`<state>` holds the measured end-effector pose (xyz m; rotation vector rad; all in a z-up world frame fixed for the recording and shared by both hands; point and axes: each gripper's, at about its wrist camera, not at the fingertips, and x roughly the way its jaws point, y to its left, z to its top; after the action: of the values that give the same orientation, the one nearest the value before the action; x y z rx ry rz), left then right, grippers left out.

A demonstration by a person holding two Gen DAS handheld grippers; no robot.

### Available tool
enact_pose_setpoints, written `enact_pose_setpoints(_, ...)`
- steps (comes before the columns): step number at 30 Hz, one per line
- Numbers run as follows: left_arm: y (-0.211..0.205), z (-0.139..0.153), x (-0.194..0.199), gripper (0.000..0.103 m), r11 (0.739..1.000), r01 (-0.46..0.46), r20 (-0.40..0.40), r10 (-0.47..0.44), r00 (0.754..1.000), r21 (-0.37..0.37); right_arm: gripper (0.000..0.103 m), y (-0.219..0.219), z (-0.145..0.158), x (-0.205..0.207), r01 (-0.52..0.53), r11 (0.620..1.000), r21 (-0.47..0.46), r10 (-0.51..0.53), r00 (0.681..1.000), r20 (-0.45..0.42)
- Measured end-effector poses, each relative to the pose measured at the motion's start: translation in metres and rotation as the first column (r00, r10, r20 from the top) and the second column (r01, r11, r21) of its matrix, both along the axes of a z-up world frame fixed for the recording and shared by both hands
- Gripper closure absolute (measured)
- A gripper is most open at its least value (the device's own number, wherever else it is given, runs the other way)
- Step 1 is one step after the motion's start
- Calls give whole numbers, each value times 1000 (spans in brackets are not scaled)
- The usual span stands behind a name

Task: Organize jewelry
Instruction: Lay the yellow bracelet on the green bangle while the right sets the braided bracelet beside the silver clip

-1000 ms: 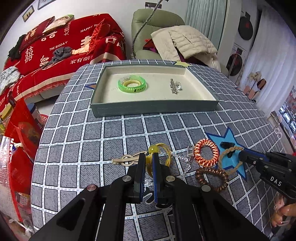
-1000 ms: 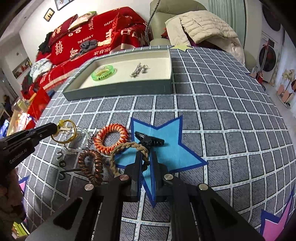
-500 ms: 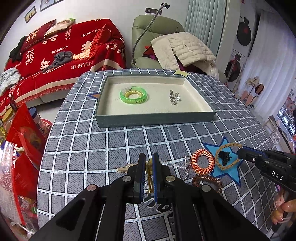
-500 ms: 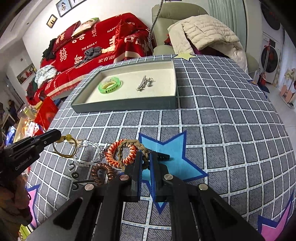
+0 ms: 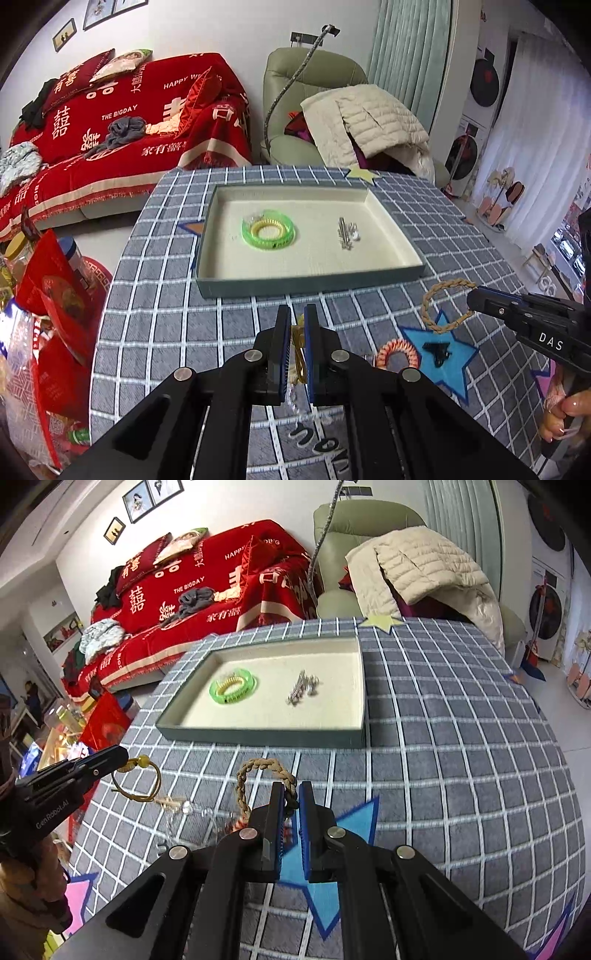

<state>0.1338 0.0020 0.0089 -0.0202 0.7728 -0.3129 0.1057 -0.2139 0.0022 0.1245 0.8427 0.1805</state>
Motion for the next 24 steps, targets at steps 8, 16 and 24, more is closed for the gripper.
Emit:
enact_pose_setpoints(8,-3,22,32,75,1000,-4,42,4,999,-1,94,2,23,36,-26,1000,-5,26,999,35)
enact_pose_setpoints(16,-14,36,83,75,999,-5,71,1,998,47,94,1,34,90,-23,999,29,22,999,30)
enact_pose_setpoints(24,-17,27,139,75,997,-30,55,27,998,65,95,-1,23,146,10,999,34,-10,1000,-3)
